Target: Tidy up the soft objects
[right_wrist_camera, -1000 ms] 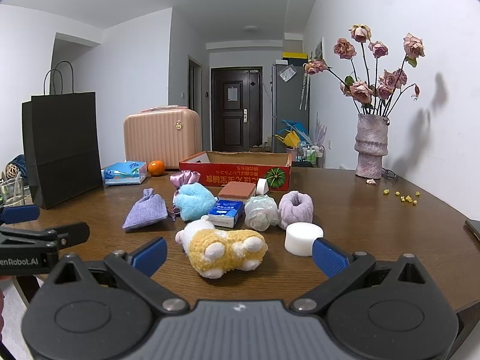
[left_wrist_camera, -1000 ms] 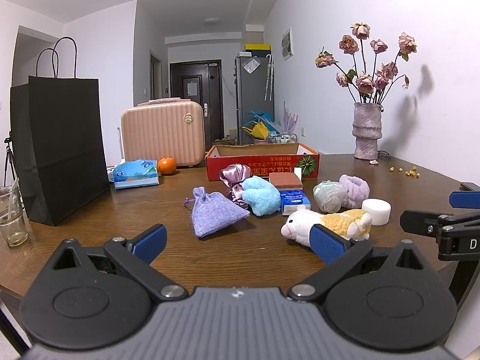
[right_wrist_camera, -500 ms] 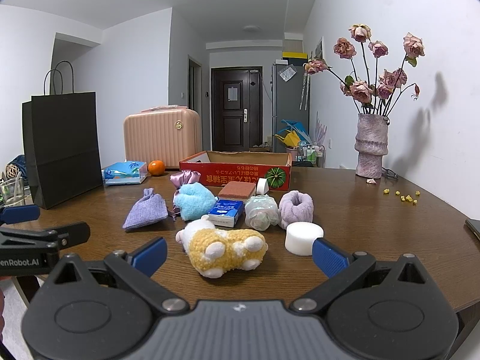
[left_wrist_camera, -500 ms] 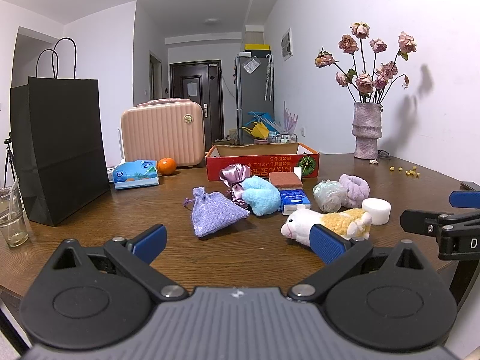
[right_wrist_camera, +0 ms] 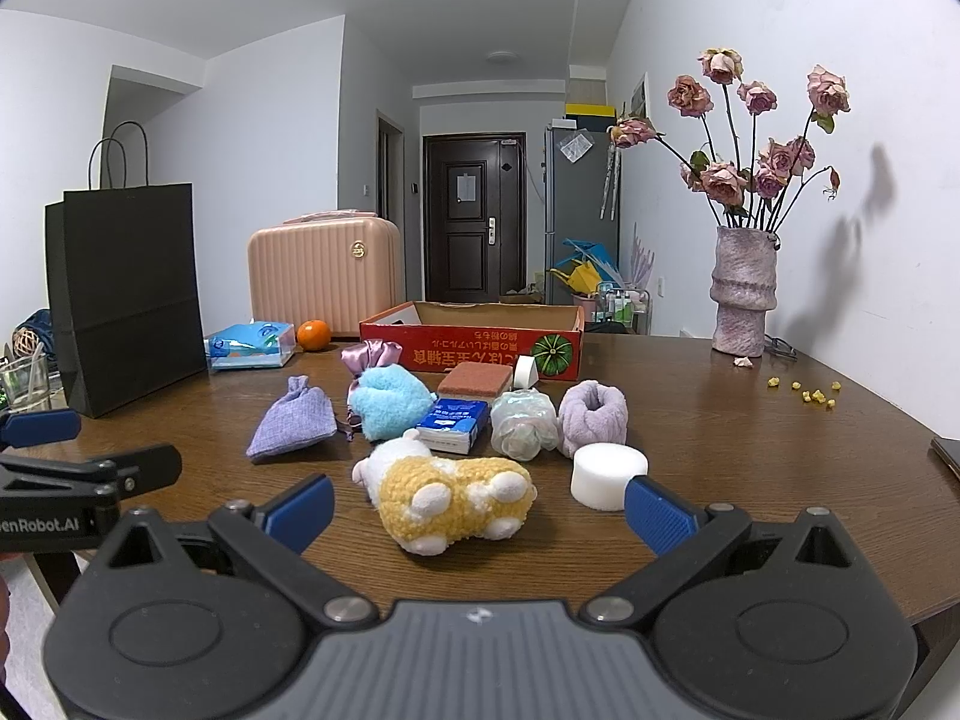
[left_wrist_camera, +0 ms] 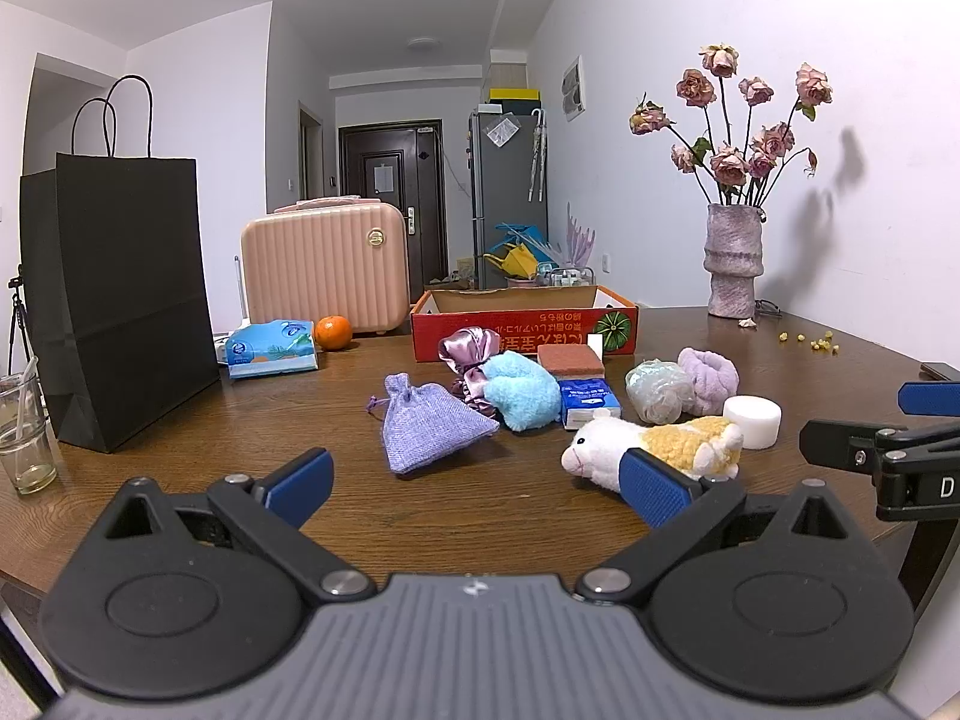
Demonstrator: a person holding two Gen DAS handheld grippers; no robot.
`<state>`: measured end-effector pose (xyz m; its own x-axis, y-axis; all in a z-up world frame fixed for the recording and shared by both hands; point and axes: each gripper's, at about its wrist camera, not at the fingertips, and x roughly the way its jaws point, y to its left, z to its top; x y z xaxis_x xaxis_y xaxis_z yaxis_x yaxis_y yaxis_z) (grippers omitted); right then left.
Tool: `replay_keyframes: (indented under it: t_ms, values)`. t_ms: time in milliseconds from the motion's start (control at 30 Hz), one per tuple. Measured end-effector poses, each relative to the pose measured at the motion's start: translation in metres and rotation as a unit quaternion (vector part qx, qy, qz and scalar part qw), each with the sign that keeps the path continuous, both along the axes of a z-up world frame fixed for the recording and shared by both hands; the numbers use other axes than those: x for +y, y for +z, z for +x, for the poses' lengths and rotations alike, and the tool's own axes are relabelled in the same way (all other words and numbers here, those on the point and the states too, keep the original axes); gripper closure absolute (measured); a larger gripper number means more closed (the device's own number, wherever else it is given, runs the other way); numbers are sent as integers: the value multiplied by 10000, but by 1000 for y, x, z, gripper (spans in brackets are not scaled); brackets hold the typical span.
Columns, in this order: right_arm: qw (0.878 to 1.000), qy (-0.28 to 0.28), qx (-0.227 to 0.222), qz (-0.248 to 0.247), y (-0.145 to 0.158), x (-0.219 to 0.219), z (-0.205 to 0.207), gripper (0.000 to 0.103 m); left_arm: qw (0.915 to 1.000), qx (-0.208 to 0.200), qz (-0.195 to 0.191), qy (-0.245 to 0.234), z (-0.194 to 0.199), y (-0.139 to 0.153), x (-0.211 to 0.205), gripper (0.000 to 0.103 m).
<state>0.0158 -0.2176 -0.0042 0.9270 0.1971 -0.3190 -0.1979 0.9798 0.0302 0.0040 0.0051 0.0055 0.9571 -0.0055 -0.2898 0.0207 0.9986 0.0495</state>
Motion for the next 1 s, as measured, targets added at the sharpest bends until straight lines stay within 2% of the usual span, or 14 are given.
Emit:
replay_keyframes:
  t_ms: [800, 1000]
  values:
    - [10000, 2, 7, 2, 1, 2, -1, 0, 10000, 7, 14, 4, 2, 1, 3, 0]
    - [10000, 6, 48, -46, -8, 3, 2, 0, 10000, 18, 14, 17, 0, -1, 4, 0]
